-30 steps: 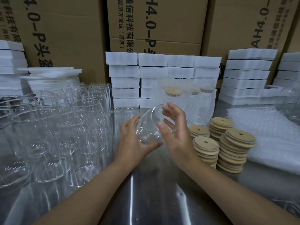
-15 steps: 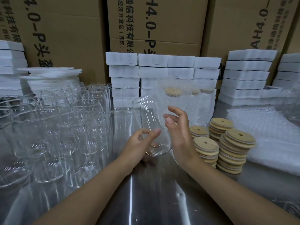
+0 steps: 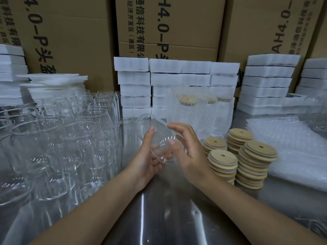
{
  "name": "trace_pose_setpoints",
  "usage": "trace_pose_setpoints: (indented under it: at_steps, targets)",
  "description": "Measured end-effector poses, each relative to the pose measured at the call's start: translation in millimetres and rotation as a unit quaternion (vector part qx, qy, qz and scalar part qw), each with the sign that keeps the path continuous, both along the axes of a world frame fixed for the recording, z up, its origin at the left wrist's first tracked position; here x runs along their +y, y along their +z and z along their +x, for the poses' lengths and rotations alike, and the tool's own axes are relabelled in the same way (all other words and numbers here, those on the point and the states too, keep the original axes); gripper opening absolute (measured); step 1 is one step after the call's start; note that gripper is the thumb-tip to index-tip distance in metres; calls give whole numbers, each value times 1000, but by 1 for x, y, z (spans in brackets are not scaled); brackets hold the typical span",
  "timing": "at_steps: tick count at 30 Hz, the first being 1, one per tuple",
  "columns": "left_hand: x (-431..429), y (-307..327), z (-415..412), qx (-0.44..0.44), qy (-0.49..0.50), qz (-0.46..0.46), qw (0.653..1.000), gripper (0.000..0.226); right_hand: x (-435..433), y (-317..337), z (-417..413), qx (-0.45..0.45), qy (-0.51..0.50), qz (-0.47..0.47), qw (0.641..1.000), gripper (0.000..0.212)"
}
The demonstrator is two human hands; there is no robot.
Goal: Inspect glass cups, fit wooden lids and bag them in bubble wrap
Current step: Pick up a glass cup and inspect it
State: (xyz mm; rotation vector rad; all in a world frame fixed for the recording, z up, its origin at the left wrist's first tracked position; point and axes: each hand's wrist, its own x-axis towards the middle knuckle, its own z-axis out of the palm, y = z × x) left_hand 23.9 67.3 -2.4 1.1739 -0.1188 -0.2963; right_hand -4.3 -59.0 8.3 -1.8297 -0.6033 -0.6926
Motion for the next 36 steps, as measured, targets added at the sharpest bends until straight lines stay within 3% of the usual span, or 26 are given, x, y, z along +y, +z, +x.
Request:
trace_pose_setpoints:
  at_steps: [7,15,19,24,36]
  targets:
    - [3,-5,4,39,-36,-71,996,77,-1,-3,1,7,14,-15,1000,46]
    - [5,-4,2,58,-94,-81,991,81,-2,-2,2,-13,-14,-38,999,64]
    - [4,0,-3,58,-132,-59,988,83,-1,-2,1,-1,-17,-5,1000,71]
    - [3,2,-6,41,-151,-34,987,88,-1,-2,2,-9,-28,45,999,64]
    - [2,-2,-2,14,-115,-37,993,85,1,-4,4,-37,-22,64,997,43]
